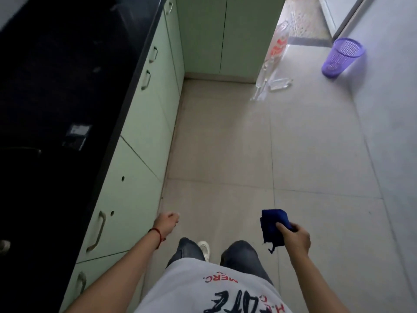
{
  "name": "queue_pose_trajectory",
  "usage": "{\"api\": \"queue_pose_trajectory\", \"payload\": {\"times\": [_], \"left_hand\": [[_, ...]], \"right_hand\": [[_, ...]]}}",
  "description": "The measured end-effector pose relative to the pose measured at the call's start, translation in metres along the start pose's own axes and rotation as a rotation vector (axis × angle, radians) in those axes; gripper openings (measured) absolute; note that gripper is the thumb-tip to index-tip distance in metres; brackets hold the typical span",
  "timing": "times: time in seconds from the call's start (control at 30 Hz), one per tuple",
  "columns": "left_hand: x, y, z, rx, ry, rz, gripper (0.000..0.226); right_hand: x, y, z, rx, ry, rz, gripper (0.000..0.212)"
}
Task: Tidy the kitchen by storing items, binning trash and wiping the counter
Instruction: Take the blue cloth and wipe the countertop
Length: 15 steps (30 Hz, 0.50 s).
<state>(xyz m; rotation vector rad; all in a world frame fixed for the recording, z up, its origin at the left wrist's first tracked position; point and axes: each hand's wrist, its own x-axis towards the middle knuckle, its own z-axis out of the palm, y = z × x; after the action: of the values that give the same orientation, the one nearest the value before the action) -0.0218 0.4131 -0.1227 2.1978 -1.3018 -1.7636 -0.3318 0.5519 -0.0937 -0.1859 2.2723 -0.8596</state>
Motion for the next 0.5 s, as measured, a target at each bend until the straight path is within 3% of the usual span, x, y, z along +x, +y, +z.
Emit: {"api": "queue_pose_trajectory", "payload": {"times": [0.27, 0.5], "left_hand": [[0.102, 0.182, 0.011, -0.052, 0.054, 0.184, 0.028], [0.149, 0.237, 0.007, -0.144, 0.136, 0.074, 0.029]], "right_hand": [[0.117, -0.093, 0.018, 0.009, -0.012, 0.024, 0.028], [0.205, -0.233, 0.056, -0.026, -0.140, -0.050, 0.028]]}}
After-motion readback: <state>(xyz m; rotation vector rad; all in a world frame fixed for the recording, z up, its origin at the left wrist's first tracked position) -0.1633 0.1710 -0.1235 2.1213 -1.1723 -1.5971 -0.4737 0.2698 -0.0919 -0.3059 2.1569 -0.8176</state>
